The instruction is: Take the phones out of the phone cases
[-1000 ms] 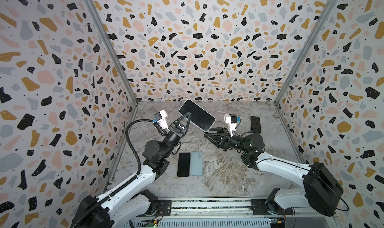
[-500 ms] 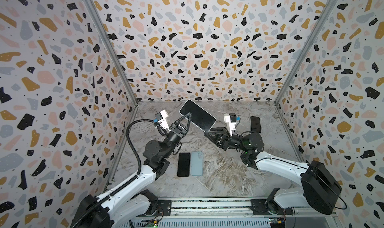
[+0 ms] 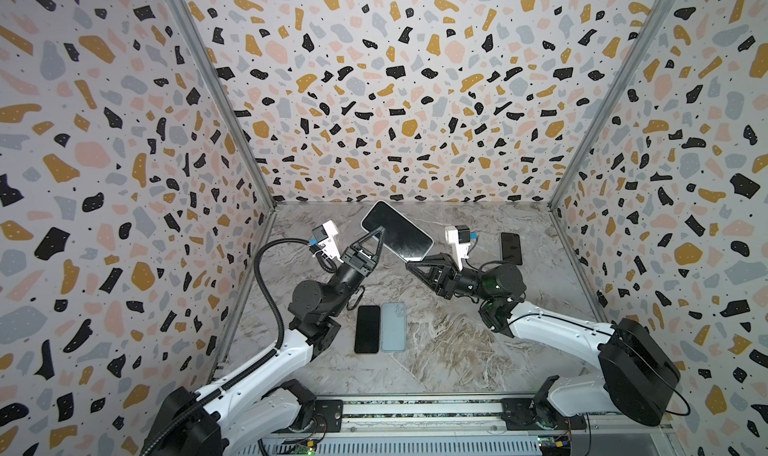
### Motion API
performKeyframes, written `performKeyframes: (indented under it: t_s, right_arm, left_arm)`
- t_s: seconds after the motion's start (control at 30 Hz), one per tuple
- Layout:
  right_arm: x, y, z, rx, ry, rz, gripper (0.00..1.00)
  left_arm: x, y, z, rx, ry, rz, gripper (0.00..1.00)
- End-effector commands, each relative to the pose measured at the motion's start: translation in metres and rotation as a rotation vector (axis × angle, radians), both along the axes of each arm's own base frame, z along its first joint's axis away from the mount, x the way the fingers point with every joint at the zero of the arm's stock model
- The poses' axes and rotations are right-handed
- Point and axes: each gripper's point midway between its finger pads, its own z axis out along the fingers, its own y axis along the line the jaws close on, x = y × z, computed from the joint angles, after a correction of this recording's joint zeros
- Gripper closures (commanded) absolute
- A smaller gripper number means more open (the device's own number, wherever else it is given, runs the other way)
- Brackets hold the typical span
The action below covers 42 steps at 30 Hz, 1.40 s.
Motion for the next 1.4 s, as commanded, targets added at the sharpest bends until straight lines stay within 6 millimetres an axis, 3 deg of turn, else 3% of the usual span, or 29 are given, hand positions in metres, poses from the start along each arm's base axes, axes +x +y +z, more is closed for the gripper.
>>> performKeyframes:
  t_s: [0.0, 0.3, 0.53, 1.37]
  right_arm:
    - [-0.017, -0.007, 0.012, 0.018, -0.125, 0.002, 0.9]
    - [-0.015, -0.007, -0.01, -0.131, -0.242, -0.074, 0.9]
    - [-0.013, -0.009, -0.015, -0.222, -0.357, -0.144, 0.9]
    - [0.001, -0.028, 0.003, -0.335, -0.6, -0.365, 0.93]
  left_arm:
    - [-0.003, 0.001, 0.022, -0.03, -0.01, -0.01, 1.0]
    - [0.012, -0.019, 0.007, 0.006, 0.118, -0.082, 1.0]
    - [0.015, -0.03, -0.004, 0.039, 0.18, -0.127, 1.0]
    - [0.008, -0.052, -0.038, 0.186, 0.27, -0.221, 1.0]
